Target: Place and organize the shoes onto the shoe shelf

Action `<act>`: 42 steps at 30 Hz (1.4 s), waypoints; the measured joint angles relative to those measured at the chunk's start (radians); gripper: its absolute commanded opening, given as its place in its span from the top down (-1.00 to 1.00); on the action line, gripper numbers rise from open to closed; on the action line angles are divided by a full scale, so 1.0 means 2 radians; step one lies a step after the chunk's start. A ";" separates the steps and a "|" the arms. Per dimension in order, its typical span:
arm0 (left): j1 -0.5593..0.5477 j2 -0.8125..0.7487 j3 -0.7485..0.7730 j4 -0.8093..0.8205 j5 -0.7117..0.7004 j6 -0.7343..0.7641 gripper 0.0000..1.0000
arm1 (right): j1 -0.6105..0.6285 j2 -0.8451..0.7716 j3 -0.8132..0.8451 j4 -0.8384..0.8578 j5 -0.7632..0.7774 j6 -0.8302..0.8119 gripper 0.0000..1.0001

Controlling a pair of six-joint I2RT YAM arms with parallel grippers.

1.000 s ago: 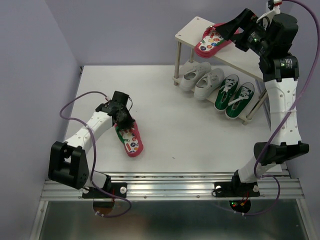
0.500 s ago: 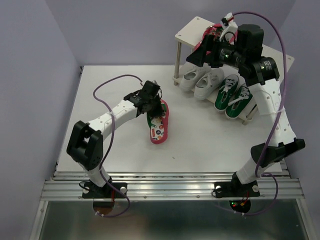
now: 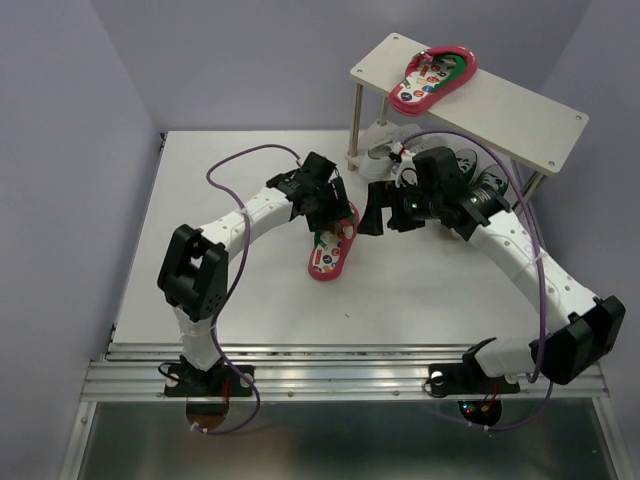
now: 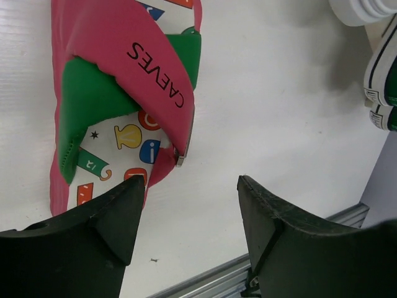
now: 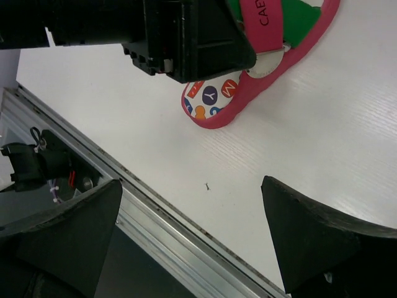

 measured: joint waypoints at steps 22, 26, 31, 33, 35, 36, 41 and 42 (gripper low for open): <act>0.220 -0.180 -0.017 -0.035 0.031 0.031 -0.24 | 0.070 0.035 -0.083 0.110 0.197 0.107 -1.00; 0.246 -0.207 -0.059 -0.036 0.028 0.030 -0.20 | 0.101 0.082 -0.068 0.111 0.246 0.130 -1.00; 0.252 -0.220 -0.092 -0.034 0.025 0.027 -0.20 | 0.122 0.139 -0.066 0.124 0.303 0.155 -0.98; 0.254 -0.227 -0.102 -0.033 0.025 0.025 -0.19 | 0.121 0.159 -0.066 0.129 0.322 0.161 -0.96; 0.255 -0.232 -0.104 -0.032 0.025 0.025 -0.18 | 0.121 0.177 -0.061 0.131 0.338 0.167 -0.90; 0.255 -0.234 -0.104 -0.032 0.025 0.024 -0.18 | 0.121 0.190 -0.057 0.133 0.345 0.170 -0.85; 0.257 -0.247 -0.107 -0.027 0.024 0.024 -0.18 | 0.121 0.237 -0.039 0.149 0.382 0.187 -0.54; 0.257 -0.249 -0.108 -0.027 0.024 0.023 -0.18 | 0.121 0.241 -0.039 0.153 0.389 0.189 -0.51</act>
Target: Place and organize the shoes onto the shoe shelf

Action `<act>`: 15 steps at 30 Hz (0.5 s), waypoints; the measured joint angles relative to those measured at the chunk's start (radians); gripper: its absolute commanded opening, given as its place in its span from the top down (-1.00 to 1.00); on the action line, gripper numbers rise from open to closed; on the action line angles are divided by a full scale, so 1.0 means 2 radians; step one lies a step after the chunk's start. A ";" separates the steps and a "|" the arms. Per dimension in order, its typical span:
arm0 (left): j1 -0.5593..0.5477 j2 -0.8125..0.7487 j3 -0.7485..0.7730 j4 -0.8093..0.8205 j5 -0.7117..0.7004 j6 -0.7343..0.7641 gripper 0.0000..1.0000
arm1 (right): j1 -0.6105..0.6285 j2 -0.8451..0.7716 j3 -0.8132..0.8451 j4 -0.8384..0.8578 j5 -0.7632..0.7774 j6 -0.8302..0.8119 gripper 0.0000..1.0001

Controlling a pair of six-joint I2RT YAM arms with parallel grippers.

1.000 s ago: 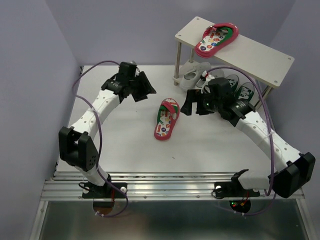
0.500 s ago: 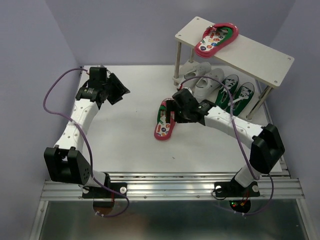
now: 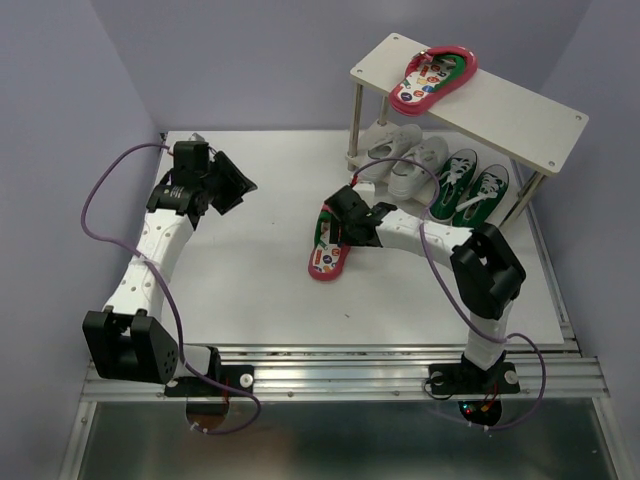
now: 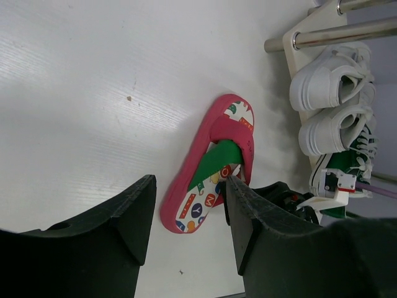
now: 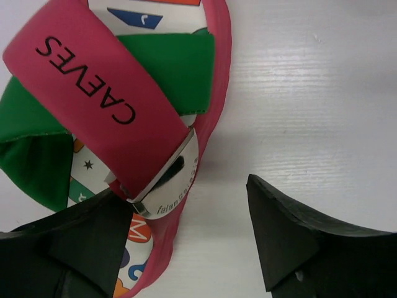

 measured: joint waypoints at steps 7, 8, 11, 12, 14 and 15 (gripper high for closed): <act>0.001 -0.013 -0.019 0.006 0.003 -0.001 -0.16 | 0.000 0.013 0.010 0.027 0.025 0.010 0.07; 0.001 -0.014 -0.021 0.007 0.004 -0.001 -0.16 | 0.000 0.013 0.010 0.028 0.027 0.012 0.20; 0.001 -0.015 -0.023 0.007 0.005 -0.002 -0.15 | 0.001 0.009 0.004 0.043 0.027 0.010 0.92; 0.001 -0.016 -0.025 0.010 0.006 -0.002 -0.15 | 0.001 0.007 0.001 0.046 0.027 0.005 0.98; 0.001 -0.019 -0.031 0.014 0.008 -0.002 -0.15 | 0.000 -0.001 -0.010 0.050 0.024 0.003 0.99; 0.001 -0.019 -0.033 0.014 0.010 -0.003 -0.15 | 0.000 -0.005 -0.013 0.052 0.021 -0.001 0.99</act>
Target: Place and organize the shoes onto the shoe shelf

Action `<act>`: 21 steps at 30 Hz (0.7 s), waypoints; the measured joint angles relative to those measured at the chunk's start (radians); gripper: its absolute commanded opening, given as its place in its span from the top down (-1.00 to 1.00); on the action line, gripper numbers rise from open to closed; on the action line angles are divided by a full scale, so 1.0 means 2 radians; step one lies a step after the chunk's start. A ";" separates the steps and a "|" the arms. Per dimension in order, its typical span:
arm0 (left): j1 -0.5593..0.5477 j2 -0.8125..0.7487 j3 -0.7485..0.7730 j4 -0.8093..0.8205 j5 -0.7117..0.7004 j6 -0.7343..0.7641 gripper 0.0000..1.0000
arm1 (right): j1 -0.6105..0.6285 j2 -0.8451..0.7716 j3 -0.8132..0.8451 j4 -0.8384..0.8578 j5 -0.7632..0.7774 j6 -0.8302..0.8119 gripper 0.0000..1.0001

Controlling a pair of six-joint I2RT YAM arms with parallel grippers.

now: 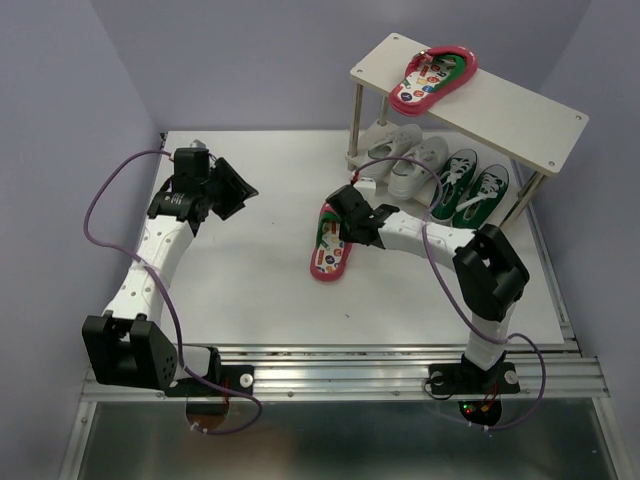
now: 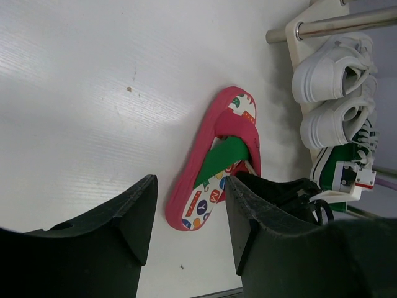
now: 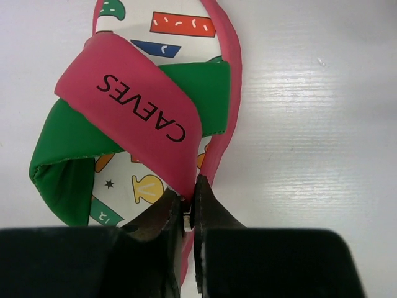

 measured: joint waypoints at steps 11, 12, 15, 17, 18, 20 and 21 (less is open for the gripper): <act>0.000 -0.001 -0.006 0.015 0.007 -0.003 -0.13 | -0.001 -0.118 -0.036 -0.009 -0.082 -0.070 0.99; 0.000 0.000 -0.006 0.015 0.007 -0.004 -0.13 | -0.001 -0.138 -0.036 -0.009 -0.090 -0.079 0.99; 0.000 0.000 -0.006 0.016 0.006 -0.008 -0.13 | -0.001 -0.187 -0.034 -0.015 -0.115 -0.108 0.99; 0.000 0.001 -0.006 0.016 0.004 -0.010 -0.13 | -0.001 -0.217 -0.020 -0.036 -0.137 -0.127 0.99; 0.000 0.002 -0.006 0.017 0.002 -0.012 -0.13 | -0.001 -0.228 -0.005 -0.050 -0.148 -0.138 0.99; 0.000 0.005 -0.006 0.017 0.001 -0.014 -0.13 | -0.001 -0.236 0.014 -0.069 -0.163 -0.153 0.99; 0.000 0.008 -0.006 0.018 0.001 -0.015 -0.13 | -0.001 -0.238 0.025 -0.078 -0.171 -0.160 0.99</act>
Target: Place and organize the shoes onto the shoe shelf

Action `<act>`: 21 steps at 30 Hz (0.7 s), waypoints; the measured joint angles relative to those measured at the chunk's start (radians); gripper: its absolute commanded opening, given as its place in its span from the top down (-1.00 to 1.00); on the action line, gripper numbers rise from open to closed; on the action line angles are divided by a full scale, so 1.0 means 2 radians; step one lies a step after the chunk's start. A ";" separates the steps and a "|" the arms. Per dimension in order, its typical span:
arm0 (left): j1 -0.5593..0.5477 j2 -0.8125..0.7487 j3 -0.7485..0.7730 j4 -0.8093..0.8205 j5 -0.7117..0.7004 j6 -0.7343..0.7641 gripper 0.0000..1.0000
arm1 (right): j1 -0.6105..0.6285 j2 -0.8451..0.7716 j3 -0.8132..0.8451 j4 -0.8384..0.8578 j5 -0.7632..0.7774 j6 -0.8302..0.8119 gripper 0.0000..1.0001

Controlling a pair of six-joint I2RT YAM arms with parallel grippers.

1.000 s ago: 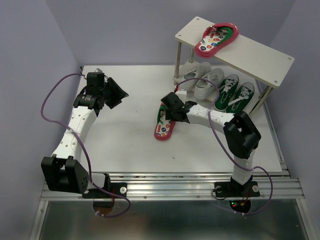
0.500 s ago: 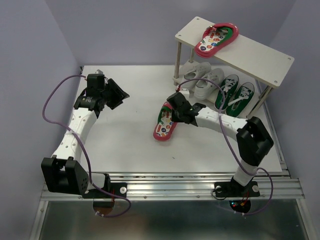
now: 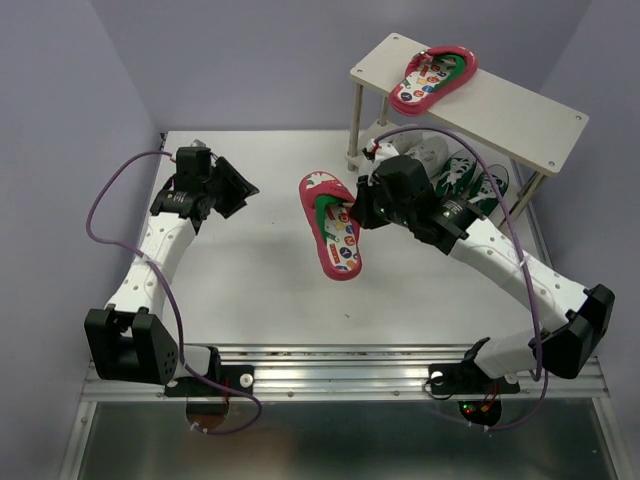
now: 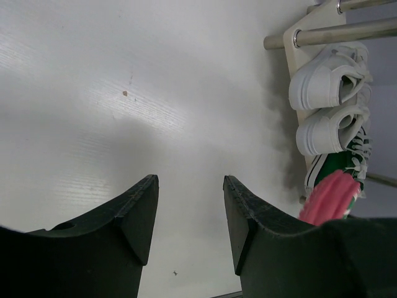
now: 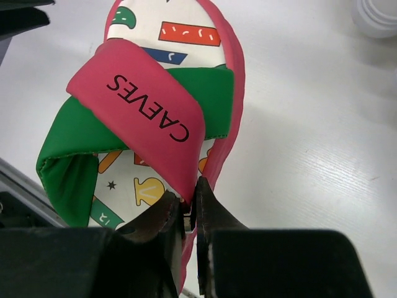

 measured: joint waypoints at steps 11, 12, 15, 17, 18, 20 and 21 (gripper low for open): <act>0.000 0.030 0.000 0.016 0.007 -0.011 -0.10 | 0.001 -0.010 0.125 -0.113 0.068 -0.034 0.99; 0.000 0.029 0.000 0.020 0.008 -0.013 -0.10 | 0.001 -0.012 0.137 -0.114 0.093 -0.036 0.98; 0.000 0.030 0.000 0.025 0.012 -0.014 -0.10 | 0.001 -0.021 0.163 -0.120 0.159 -0.043 0.98; 0.000 0.030 0.000 0.027 0.014 -0.015 -0.10 | 0.001 -0.025 0.180 -0.123 0.206 -0.047 0.99; 0.000 0.030 0.000 0.027 0.014 -0.015 -0.10 | 0.001 -0.025 0.193 -0.125 0.230 -0.050 0.99; 0.000 0.030 -0.002 0.028 0.015 -0.016 -0.10 | 0.001 -0.025 0.212 -0.125 0.271 -0.054 0.99; 0.000 0.030 -0.003 0.029 0.015 -0.016 -0.10 | 0.001 -0.025 0.223 -0.124 0.291 -0.056 0.99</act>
